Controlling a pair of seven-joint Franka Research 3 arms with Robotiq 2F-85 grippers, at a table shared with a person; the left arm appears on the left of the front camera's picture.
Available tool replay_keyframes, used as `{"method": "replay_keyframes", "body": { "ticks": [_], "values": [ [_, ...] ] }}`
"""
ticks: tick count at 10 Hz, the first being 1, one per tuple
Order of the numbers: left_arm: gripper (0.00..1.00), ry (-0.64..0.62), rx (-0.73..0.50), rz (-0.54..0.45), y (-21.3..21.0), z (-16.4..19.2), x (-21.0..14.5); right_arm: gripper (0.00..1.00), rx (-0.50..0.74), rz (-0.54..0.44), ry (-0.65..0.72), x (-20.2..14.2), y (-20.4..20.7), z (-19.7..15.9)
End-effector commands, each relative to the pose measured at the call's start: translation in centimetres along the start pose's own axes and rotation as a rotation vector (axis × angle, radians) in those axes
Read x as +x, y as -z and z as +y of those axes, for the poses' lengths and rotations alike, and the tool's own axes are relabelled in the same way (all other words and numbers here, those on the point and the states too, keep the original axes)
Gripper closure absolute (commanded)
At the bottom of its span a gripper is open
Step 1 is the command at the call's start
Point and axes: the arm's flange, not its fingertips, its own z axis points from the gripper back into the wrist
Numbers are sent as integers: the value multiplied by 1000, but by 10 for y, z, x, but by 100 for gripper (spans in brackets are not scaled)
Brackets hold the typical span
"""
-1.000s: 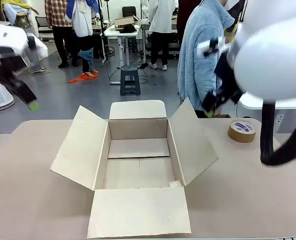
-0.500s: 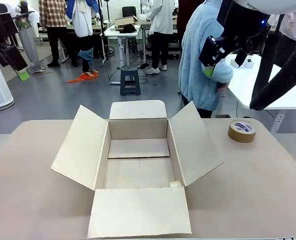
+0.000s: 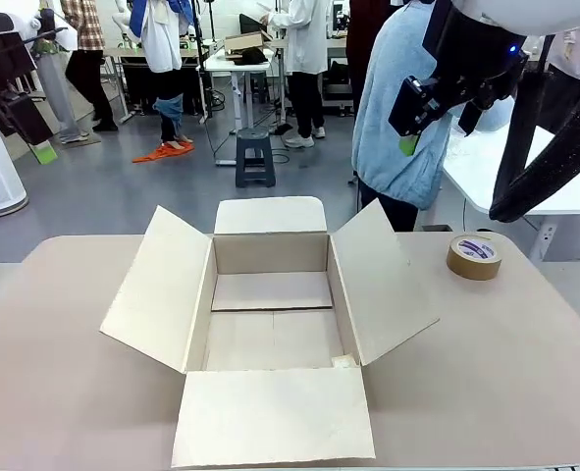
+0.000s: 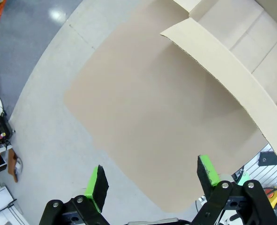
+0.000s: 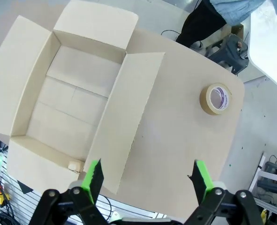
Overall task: Wrap the clocks to prevent damage.
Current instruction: Open the side flaps of the Package Box.
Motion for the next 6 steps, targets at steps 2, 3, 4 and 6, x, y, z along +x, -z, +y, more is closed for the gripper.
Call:
{"method": "replay_keyframes", "body": {
  "ticks": [2,3,4,6],
  "values": [
    [0,454,-221,28,19,44,29,0,635,28,-334,11,-11,-54],
    [0,503,-302,-42,23,60,38,0,725,34,-429,10,-6,-87],
    [0,554,-343,-109,24,68,41,0,835,-60,-480,7,-3,-113],
    [0,554,-466,-283,27,82,37,0,847,-199,-478,-4,7,-141]
  ]
}}
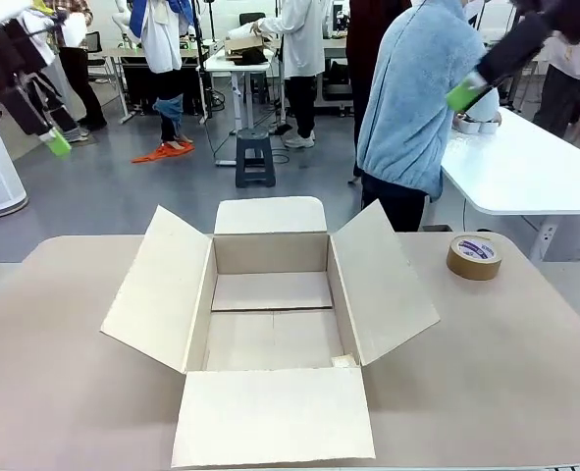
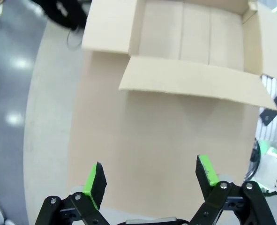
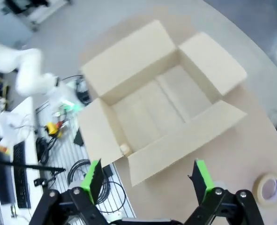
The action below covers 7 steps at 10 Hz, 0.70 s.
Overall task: Wrap the clocks to prevent damage.
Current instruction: Open the side flaps of the Package Box.
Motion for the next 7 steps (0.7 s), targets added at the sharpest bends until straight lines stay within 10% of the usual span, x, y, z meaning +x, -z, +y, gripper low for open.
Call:
{"method": "replay_keyframes", "body": {
  "ticks": [1,7],
  "values": [
    [0,-60,-136,-175,-16,6,-13,0,79,-41,-38,-14,-2,-11],
    [0,-191,-241,-509,-26,-20,-76,0,41,-194,-183,-70,4,-14]
  ]
}}
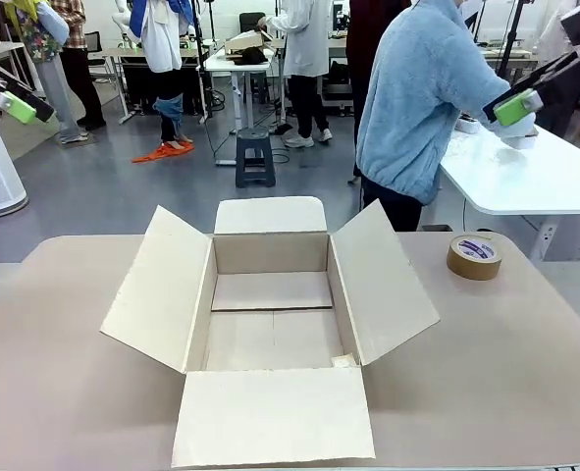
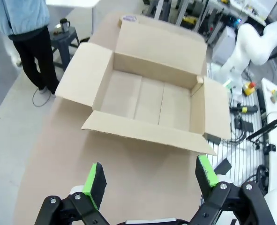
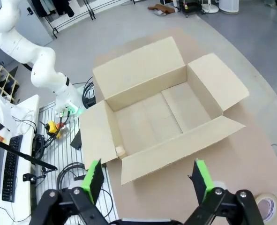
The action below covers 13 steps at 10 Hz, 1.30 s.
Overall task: Wrap the clocks to prevent damage.
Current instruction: Open the side flaps of the Package Box.
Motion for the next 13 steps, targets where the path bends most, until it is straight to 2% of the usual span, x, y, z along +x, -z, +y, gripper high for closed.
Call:
{"method": "replay_keyframes", "body": {
  "ticks": [1,5,6,7,12,13],
  "values": [
    [0,32,-24,-104,0,-12,-15,0,4,-47,-84,-14,10,11],
    [0,53,-48,-170,0,-17,-38,0,-63,-55,-69,-23,3,22],
    [0,43,-17,-165,3,-17,-39,0,-75,-55,-49,-23,2,24],
    [0,24,-37,-136,-1,-14,-31,0,-32,-24,-69,-18,-4,18],
    [0,29,-38,-136,1,-14,-33,0,-42,-20,-65,-19,-6,19],
    [58,81,-23,-141,-2,-11,-37,58,-46,-7,-101,-22,-6,22]
  ]
}}
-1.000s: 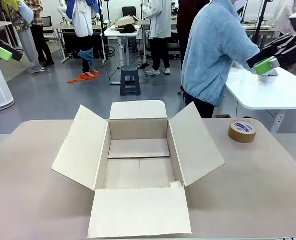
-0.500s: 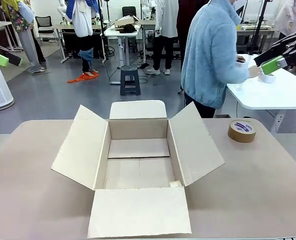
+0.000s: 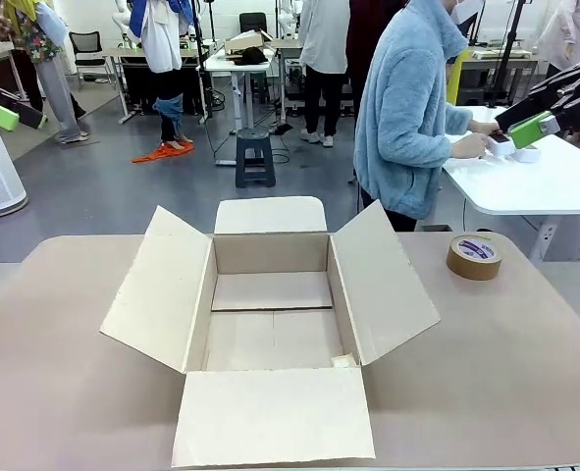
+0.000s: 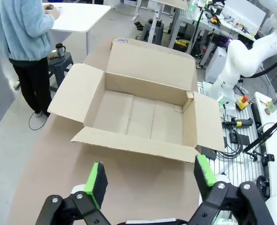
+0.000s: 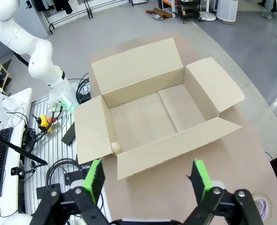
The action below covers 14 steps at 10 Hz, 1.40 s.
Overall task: Wrap the clocks to prevent damage.
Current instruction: Open the side flaps of the Package Box.
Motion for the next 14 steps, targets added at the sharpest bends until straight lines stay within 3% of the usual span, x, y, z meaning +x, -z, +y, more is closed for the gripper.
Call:
{"method": "replay_keyframes", "body": {
  "ticks": [1,2,3,4,14],
  "values": [
    [58,41,18,-10,-7,4,-4,58,-11,9,-23,-5,1,4],
    [100,42,19,-13,-7,3,-5,100,-12,9,-23,-6,2,4],
    [61,44,12,-15,-8,4,-5,60,-16,11,-27,-6,3,4],
    [100,44,10,-15,-7,5,-5,100,-13,10,-27,-6,3,3],
    [100,40,14,12,-5,11,0,100,12,11,-36,-10,-4,0]
  ]
}}
